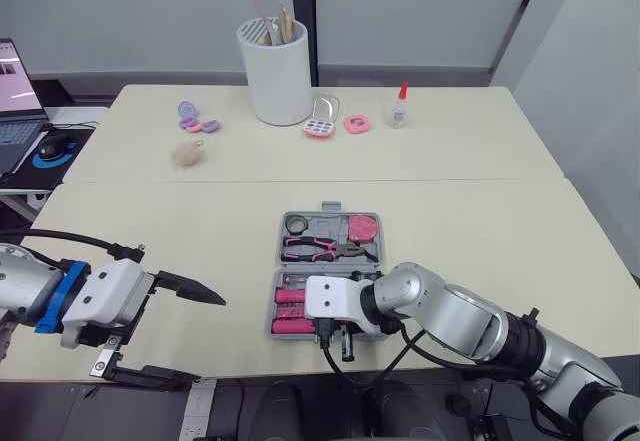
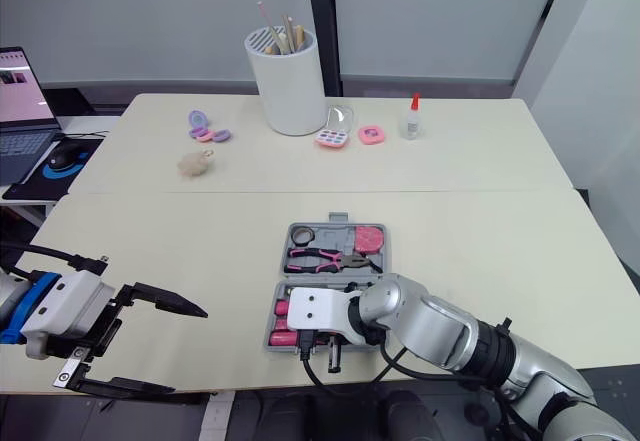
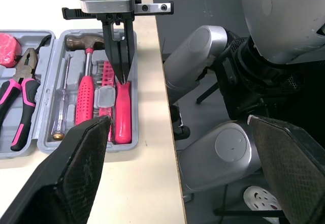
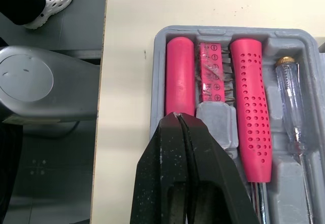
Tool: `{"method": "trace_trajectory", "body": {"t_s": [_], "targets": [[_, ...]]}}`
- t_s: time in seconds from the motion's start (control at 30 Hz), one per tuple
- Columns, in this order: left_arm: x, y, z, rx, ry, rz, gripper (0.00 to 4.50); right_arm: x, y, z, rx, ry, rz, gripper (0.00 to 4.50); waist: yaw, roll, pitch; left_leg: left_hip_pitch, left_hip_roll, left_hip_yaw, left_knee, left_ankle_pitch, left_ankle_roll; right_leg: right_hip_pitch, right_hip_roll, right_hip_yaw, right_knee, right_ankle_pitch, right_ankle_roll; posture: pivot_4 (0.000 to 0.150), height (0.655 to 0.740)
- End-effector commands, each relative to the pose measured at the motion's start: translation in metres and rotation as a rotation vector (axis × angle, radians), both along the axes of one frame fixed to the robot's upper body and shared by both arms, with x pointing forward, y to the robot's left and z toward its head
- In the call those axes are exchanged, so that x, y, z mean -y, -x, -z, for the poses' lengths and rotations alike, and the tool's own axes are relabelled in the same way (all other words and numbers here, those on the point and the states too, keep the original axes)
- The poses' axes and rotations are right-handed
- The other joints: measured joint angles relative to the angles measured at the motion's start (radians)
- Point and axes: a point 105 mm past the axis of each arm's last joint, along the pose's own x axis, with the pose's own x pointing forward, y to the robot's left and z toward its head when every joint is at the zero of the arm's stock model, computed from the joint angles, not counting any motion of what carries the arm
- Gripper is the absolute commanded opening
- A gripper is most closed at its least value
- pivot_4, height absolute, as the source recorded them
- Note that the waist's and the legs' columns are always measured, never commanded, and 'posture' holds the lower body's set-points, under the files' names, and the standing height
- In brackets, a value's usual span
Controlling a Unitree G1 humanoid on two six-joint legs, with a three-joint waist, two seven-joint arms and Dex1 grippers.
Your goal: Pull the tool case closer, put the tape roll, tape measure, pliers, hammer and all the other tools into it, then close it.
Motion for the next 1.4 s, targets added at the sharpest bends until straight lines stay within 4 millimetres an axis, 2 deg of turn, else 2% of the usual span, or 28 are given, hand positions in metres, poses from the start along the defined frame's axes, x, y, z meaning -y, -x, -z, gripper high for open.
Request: {"method": "trace_trajectory", "body": {"t_s": [0.03,0.23,0.5,0.7,0.8,0.9,1.0,1.13,1.23,1.33,1.4], "targets": [[0.003,0.001,-0.002,0.006,0.003,0.019,4.5,-0.001,0.002,0.005,0.015,-0.001,-0.012,0.02,0.0,0.0,0.0,0.0,0.0,0.0,0.0,0.0,0.0,0.0,0.0,0.0,0.0,0.0,0.0,0.15,0.74],[0.003,0.0,-0.002,0.012,0.001,0.019,4.5,0.005,0.0,0.018,0.012,0.022,0.004,0.02,0.0,0.0,0.0,0.0,0.0,0.0,0.0,0.0,0.0,0.0,0.0,0.0,0.0,0.0,0.0,0.15,0.74],[0.005,-0.002,0.001,0.014,0.01,0.017,4.5,0.009,-0.006,0.011,0.024,0.003,0.024,0.02,0.0,0.0,0.0,0.0,0.0,0.0,0.0,0.0,0.0,0.0,0.0,0.0,0.0,0.0,0.0,0.15,0.74],[0.009,-0.015,0.0,0.038,0.063,-0.064,4.5,0.013,-0.004,-0.02,-0.054,-0.135,0.018,0.02,0.001,0.0,0.0,0.0,0.0,0.0,0.0,0.0,0.0,0.0,0.0,0.0,0.0,0.0,0.0,0.15,0.74],[0.009,-0.029,0.001,0.066,0.076,-0.146,4.5,0.028,-0.014,-0.032,-0.037,-0.181,0.049,0.02,0.002,0.0,0.0,0.0,0.0,0.0,0.0,0.0,0.0,0.001,0.0,0.0,0.0,0.0,0.0,0.15,0.74],[-0.001,-0.047,0.005,0.086,0.057,-0.246,4.5,0.059,-0.035,-0.041,0.027,-0.193,0.13,0.02,0.003,0.0,0.0,0.0,-0.001,0.0,0.0,0.0,0.0,0.001,0.0,0.0,0.0,0.0,0.0,0.15,0.74],[-0.012,-0.065,0.017,0.12,0.032,-0.342,3.93,0.101,-0.055,-0.033,0.104,-0.097,0.204,0.0,0.005,0.0,0.0,0.0,-0.002,0.0,0.0,0.0,0.0,0.001,0.0,0.0,-0.001,-0.002,0.004,0.15,0.74],[-0.015,-0.086,0.037,0.146,0.029,-0.435,2.61,0.14,-0.078,-0.021,0.183,0.009,0.271,0.0,0.001,0.0,0.0,0.0,-0.001,0.001,0.0,0.0,0.0,0.001,0.0,0.001,-0.001,-0.002,0.003,0.15,0.74],[-0.013,-0.096,0.051,0.149,0.037,-0.473,1.67,0.151,-0.089,-0.014,0.216,0.053,0.283,0.0,-0.002,0.0,0.0,0.0,-0.001,0.001,0.0,0.0,0.0,0.0,0.002,0.002,0.0,0.0,0.0,0.15,0.74],[-0.008,-0.107,0.076,0.149,0.011,-0.501,0.7,0.151,-0.099,-0.001,0.21,0.057,0.315,0.0,-0.002,0.0,0.0,0.0,-0.001,0.001,0.0,0.0,0.0,0.0,0.004,0.002,0.0,0.0,-0.001,0.15,0.74],[-0.003,-0.11,0.084,0.147,0.005,-0.5,0.07,0.15,-0.103,0.005,0.217,0.067,0.312,0.0,-0.001,0.0,0.0,0.0,-0.001,0.001,0.0,0.0,0.0,0.0,0.005,0.002,0.0,0.001,-0.001,0.15,0.74]]}}
